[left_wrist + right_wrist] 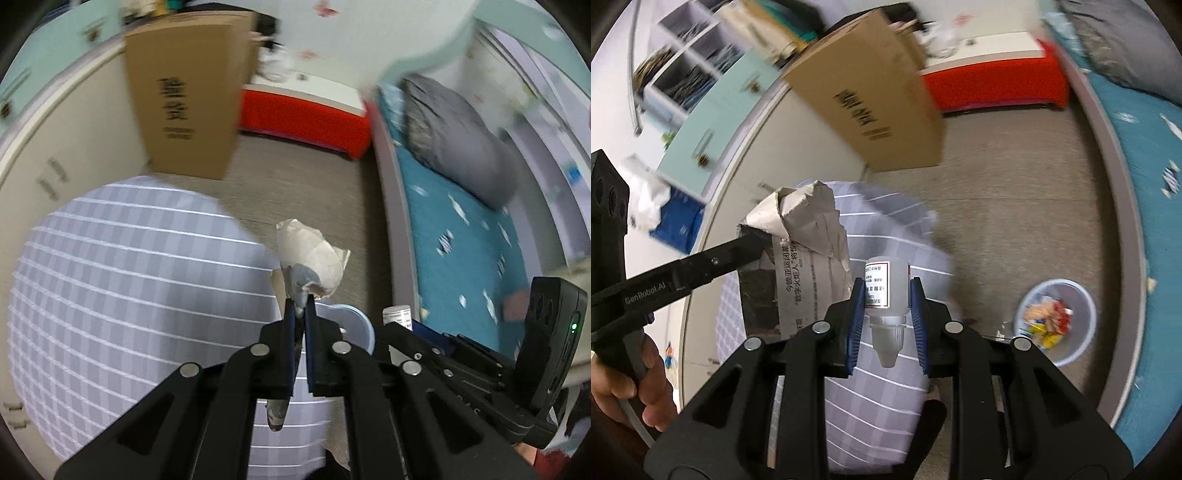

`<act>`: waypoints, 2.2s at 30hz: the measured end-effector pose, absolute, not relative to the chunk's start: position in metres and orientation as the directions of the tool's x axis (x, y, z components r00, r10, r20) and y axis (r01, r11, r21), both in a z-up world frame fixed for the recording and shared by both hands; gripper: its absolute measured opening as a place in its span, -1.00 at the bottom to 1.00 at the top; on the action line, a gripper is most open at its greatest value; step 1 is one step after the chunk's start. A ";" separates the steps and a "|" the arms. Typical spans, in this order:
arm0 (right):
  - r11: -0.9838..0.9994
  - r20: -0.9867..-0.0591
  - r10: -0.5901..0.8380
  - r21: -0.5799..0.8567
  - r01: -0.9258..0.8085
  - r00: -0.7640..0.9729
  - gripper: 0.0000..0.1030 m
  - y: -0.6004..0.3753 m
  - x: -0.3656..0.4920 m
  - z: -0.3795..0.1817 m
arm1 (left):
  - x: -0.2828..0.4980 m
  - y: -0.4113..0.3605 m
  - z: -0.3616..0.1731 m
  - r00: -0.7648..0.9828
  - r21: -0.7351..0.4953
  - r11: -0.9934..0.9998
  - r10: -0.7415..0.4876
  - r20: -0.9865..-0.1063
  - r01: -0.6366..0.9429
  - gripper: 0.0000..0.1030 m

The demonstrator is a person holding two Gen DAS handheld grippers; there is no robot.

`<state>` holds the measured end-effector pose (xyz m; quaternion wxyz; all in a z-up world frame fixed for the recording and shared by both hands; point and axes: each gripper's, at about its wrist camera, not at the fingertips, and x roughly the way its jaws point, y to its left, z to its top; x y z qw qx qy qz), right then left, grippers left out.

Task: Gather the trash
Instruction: 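Carry the white bottle and newspaper bundle over the wastebasket, then open the right gripper to drop the bottle while the left releases the newspaper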

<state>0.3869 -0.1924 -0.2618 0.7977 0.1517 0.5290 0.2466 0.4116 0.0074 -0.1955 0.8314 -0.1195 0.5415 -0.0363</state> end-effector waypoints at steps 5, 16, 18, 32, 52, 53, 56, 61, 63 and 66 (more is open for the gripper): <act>0.864 -0.787 0.498 0.486 -0.131 0.364 -0.53 -0.264 0.377 -0.266 | 0.419 -0.072 -0.204 0.372 -0.253 0.967 -0.249 -0.894 0.039 -0.92; 0.882 -0.802 0.442 0.470 -0.032 0.402 -0.53 -0.352 0.368 -0.276 | 0.422 -0.157 -0.220 0.306 -0.263 0.956 -0.292 -0.906 0.132 -0.92; 0.883 -0.802 0.439 0.469 -0.028 0.405 -0.53 -0.357 0.370 -0.276 | 0.424 -0.161 -0.222 0.300 -0.263 0.955 -0.292 -0.908 0.134 -0.92; 0.897 -0.830 0.391 0.441 0.037 0.398 0.03 -0.373 0.383 -0.284 | 0.433 -0.175 -0.227 0.269 -0.247 0.957 -0.281 -0.921 0.151 -0.91; 0.890 -0.829 0.377 0.447 0.087 0.413 0.03 -0.399 0.373 -0.283 | 0.442 -0.209 -0.241 0.210 -0.227 0.947 -0.275 -0.938 0.226 -0.91; 0.890 -0.830 0.375 0.447 0.090 0.414 0.03 -0.400 0.372 -0.283 | 0.442 -0.211 -0.242 0.206 -0.227 0.946 -0.275 -0.939 0.229 -0.91; 0.887 -0.829 0.368 0.448 0.107 0.420 0.03 -0.408 0.368 -0.282 | 0.443 -0.218 -0.245 0.195 -0.225 0.944 -0.275 -0.941 0.242 -0.90; 0.883 -0.825 0.363 0.453 0.122 0.433 0.06 -0.420 0.363 -0.281 | 0.446 -0.230 -0.251 0.172 -0.225 0.938 -0.275 -0.946 0.263 -0.90; 0.882 -0.825 0.359 0.453 0.131 0.436 0.06 -0.424 0.361 -0.282 | 0.447 -0.235 -0.254 0.163 -0.225 0.936 -0.274 -0.948 0.269 -0.90; 0.879 -0.827 0.354 0.453 0.146 0.436 0.06 -0.432 0.359 -0.283 | 0.448 -0.242 -0.257 0.155 -0.225 0.934 -0.274 -0.949 0.277 -0.90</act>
